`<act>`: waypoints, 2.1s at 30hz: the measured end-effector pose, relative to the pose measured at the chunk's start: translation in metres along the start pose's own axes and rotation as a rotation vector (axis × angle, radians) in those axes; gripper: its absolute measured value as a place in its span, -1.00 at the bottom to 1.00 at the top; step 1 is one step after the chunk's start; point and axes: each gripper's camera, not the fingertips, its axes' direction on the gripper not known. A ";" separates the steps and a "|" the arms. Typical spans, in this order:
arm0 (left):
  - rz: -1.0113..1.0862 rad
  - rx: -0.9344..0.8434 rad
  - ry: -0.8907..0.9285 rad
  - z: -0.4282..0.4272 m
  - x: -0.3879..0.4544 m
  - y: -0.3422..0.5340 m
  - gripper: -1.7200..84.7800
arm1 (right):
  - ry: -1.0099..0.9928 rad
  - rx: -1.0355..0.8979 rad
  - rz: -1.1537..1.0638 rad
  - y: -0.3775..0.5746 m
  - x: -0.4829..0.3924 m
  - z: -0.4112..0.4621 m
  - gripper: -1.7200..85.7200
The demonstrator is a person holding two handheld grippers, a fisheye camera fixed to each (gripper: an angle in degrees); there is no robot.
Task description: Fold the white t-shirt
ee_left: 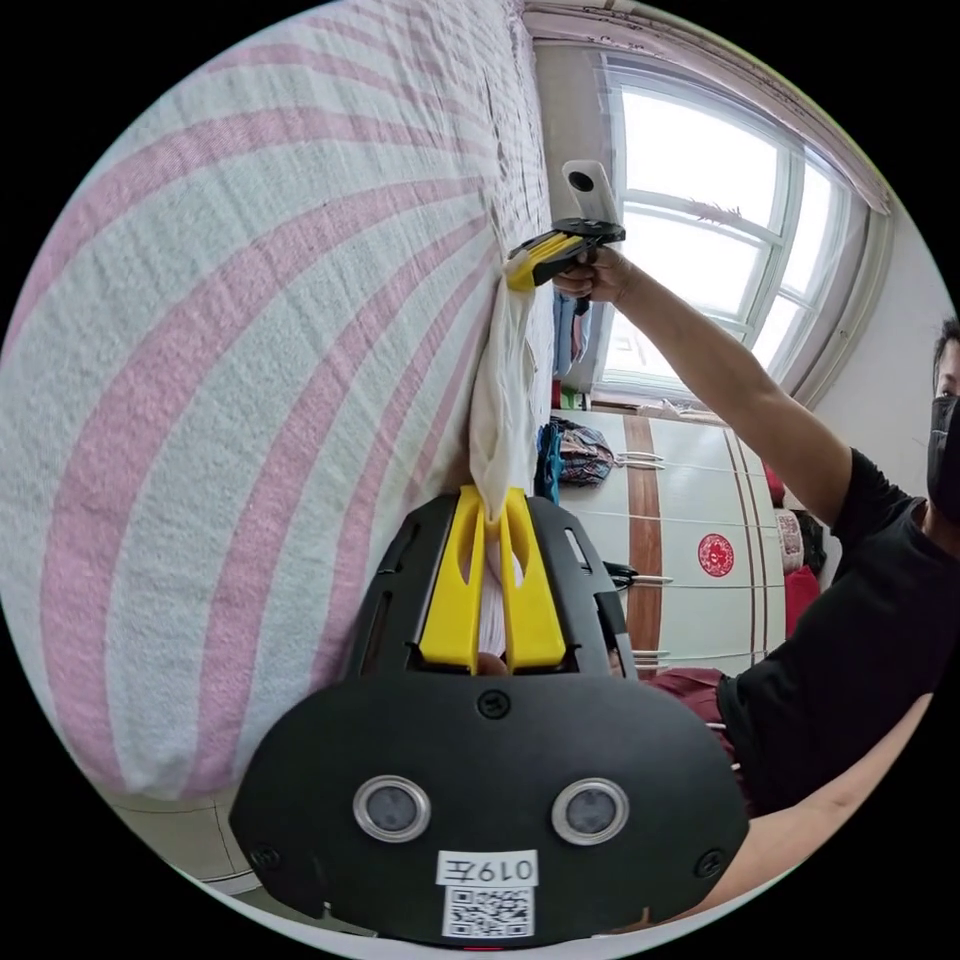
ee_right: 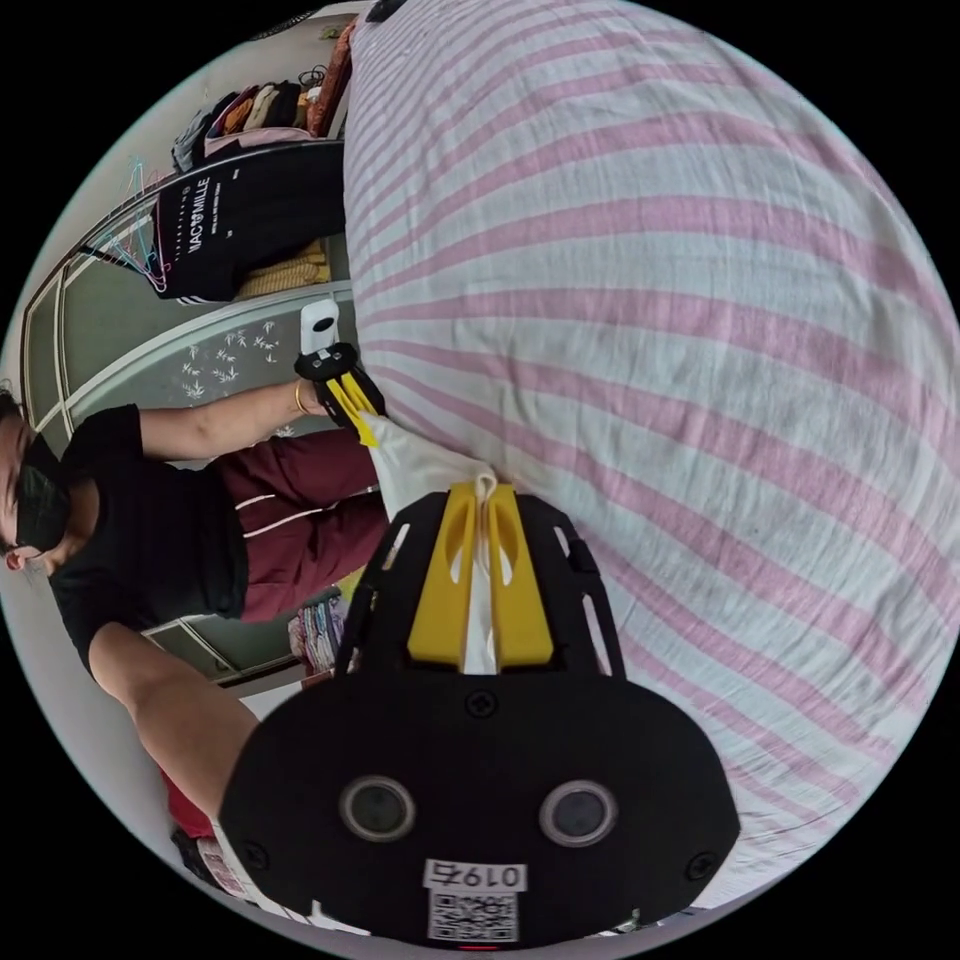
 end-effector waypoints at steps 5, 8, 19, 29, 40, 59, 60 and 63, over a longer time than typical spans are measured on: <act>0.087 -0.026 -0.065 0.005 0.014 0.005 -0.89 | 0.015 0.080 -0.050 0.006 -0.006 0.003 -0.98; 0.175 -0.040 -0.131 0.011 0.036 0.010 -0.89 | 0.016 0.141 -0.099 0.017 -0.012 0.006 -0.98; 0.461 -0.024 -0.331 0.076 0.146 0.082 -0.90 | 0.141 0.231 -0.355 0.094 -0.072 0.048 -0.98; 0.361 0.099 -0.406 0.124 0.139 0.145 -0.90 | 0.342 0.270 -0.437 0.079 -0.083 0.106 -0.98; 0.297 0.129 -0.348 0.123 0.090 0.177 -0.90 | 0.404 -0.150 -0.427 -0.116 -0.039 0.190 -0.89; 0.364 0.099 -0.263 0.139 0.091 0.208 -0.90 | 0.507 -0.841 -0.736 -0.284 -0.079 0.293 -0.73; 0.365 0.100 -0.260 0.140 0.092 0.209 -0.90 | 0.518 -0.910 -0.751 -0.287 -0.077 0.305 -0.73; 0.366 0.103 -0.251 0.140 0.093 0.215 -0.90 | 0.523 -1.041 -0.750 -0.294 -0.068 0.330 -0.73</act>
